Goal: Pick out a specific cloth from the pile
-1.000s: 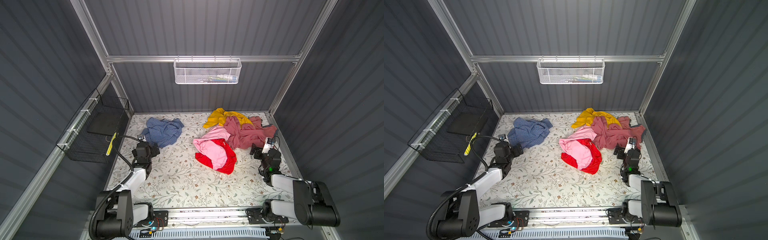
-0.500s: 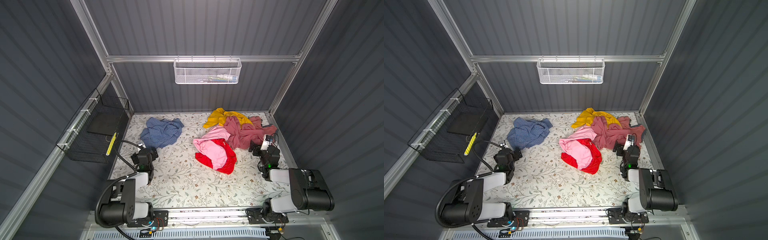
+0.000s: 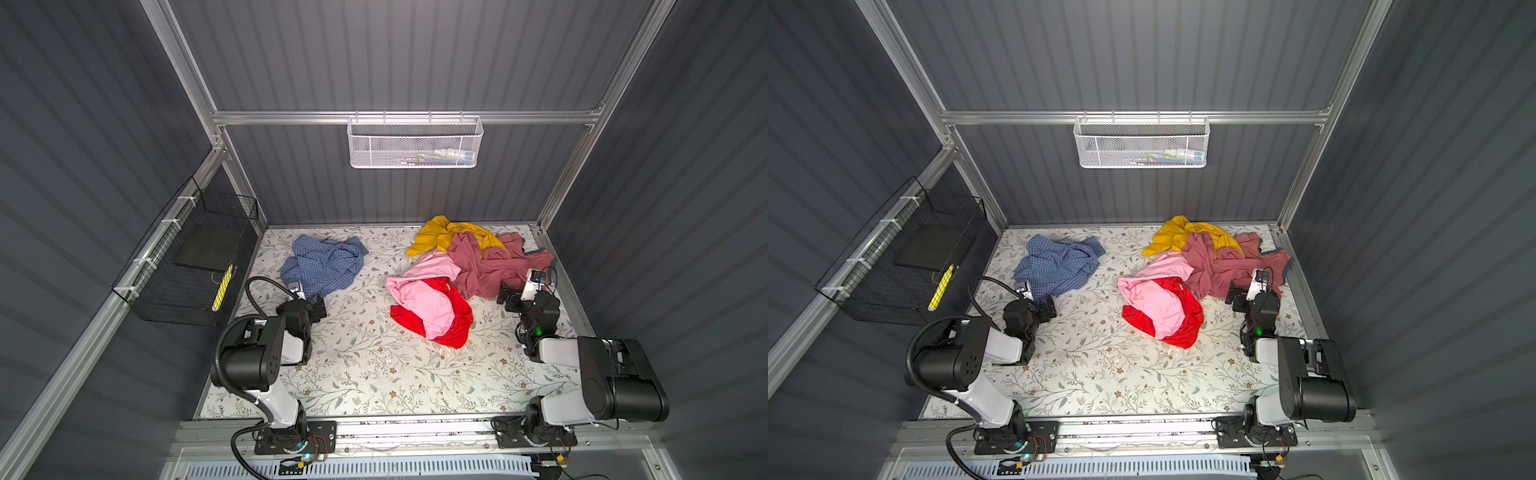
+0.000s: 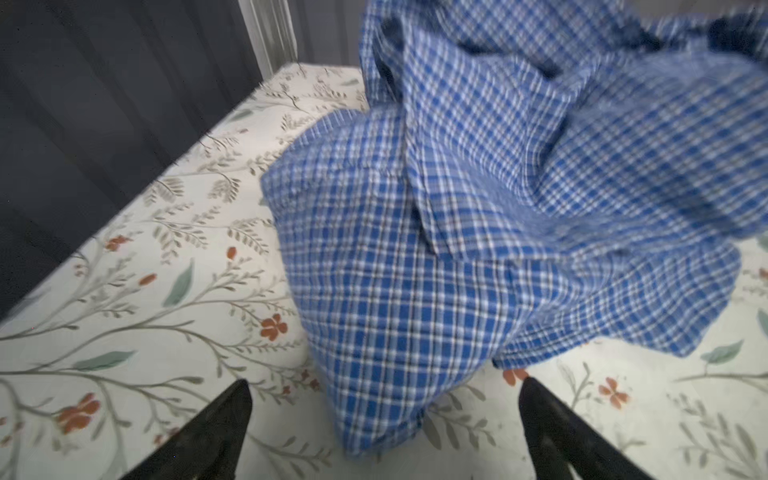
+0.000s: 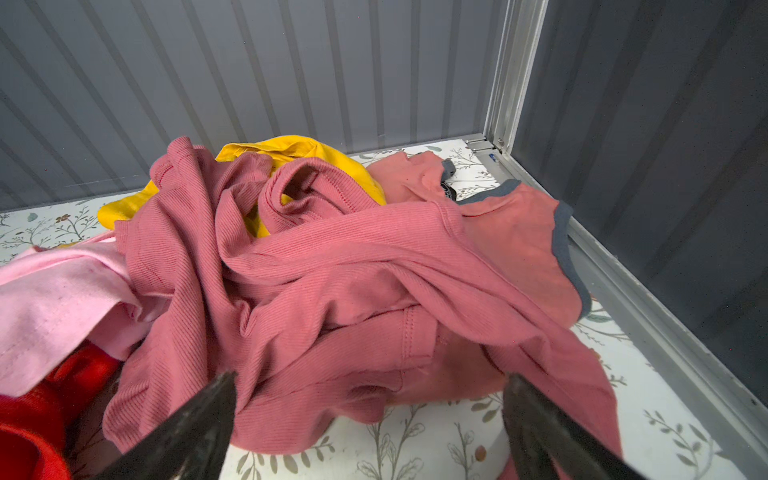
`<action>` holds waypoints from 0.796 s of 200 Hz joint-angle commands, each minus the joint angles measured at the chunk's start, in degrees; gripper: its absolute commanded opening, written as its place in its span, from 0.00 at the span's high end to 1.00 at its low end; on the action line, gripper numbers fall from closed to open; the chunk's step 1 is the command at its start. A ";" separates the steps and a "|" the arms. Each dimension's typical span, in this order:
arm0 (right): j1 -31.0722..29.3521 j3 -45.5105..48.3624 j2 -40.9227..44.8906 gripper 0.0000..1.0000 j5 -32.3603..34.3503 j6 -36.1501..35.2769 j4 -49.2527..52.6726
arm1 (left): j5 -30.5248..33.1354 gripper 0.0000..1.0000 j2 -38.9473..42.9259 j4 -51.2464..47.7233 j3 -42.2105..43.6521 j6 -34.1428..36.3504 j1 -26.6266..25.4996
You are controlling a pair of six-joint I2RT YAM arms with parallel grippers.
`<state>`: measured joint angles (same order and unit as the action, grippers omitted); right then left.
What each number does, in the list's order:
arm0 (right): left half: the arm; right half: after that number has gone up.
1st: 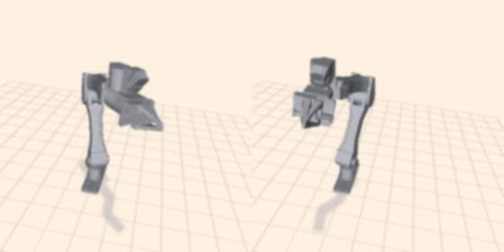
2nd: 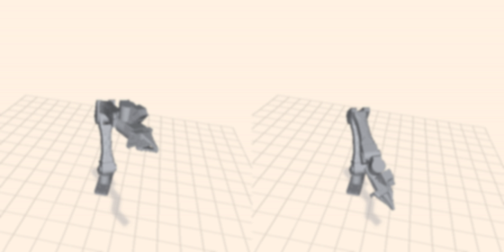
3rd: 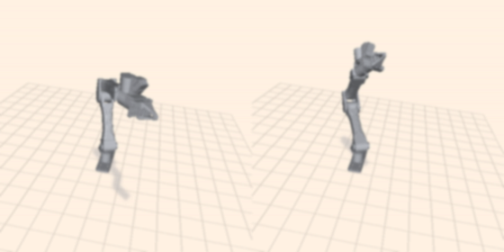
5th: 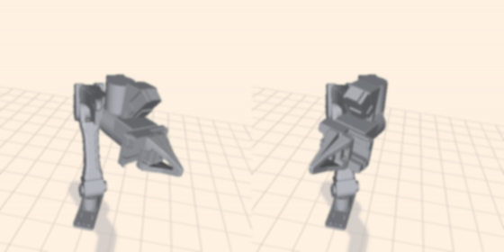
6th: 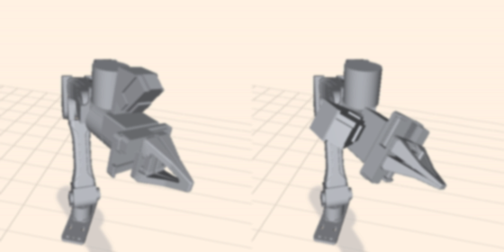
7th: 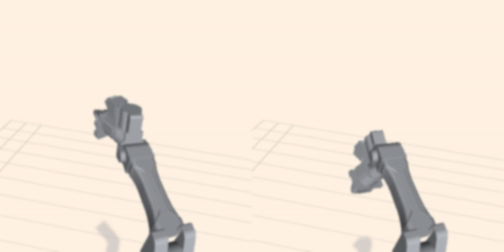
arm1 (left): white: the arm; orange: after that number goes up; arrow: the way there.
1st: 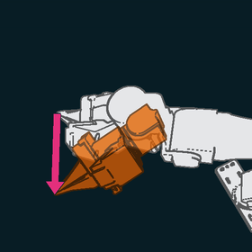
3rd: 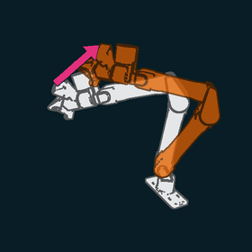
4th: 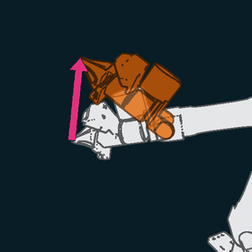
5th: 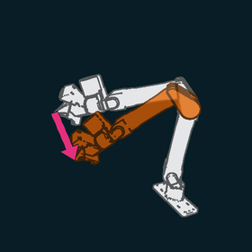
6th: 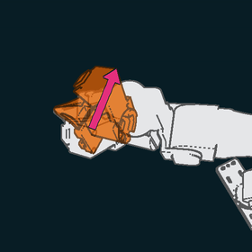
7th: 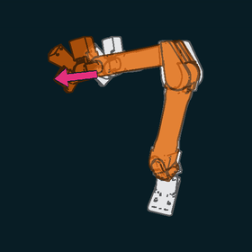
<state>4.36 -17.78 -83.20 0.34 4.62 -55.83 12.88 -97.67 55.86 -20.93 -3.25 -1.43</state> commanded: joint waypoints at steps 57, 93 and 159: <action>0.12 -0.57 -0.31 0.01 -0.38 -0.42 -0.59 | -1.61 0.00 -0.68 -2.76 -5.71 3.28 -1.66; 0.12 -0.59 -0.40 0.01 -0.43 -0.42 -0.51 | -1.46 0.00 -0.64 -3.19 -5.79 3.25 -1.74; 0.09 -0.59 -0.39 0.01 -0.35 -0.41 -0.57 | -1.95 0.00 -0.60 -3.06 -5.75 3.33 -1.91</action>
<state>4.36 -17.78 -83.20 0.32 4.47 -55.83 11.86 -98.37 52.49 -26.26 -1.02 -2.98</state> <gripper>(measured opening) 0.990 0.999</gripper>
